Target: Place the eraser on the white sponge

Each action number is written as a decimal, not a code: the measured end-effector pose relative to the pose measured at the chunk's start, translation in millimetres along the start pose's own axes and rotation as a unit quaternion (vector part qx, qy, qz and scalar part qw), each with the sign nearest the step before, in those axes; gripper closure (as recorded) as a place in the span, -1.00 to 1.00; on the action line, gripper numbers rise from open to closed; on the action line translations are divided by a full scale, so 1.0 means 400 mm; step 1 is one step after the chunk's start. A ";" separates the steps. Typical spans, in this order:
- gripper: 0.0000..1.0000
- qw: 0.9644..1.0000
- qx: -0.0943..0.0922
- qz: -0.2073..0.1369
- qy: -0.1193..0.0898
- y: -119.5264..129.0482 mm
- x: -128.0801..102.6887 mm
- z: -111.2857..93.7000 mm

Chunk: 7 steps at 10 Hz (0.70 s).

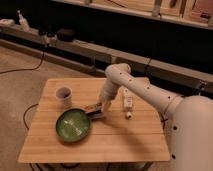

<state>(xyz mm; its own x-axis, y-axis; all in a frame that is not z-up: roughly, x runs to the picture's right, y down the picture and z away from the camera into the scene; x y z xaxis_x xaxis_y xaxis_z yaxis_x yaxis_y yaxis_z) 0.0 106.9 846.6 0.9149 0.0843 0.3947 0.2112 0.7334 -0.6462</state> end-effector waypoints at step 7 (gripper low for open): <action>0.44 0.997 0.046 0.064 -0.007 -0.001 0.075 -0.036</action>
<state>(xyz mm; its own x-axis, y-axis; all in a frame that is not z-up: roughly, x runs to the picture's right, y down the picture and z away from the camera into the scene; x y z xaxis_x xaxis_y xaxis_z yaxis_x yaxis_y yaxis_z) 32.3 99.4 849.1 0.9277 0.1901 0.3214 0.0597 0.7740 -0.6303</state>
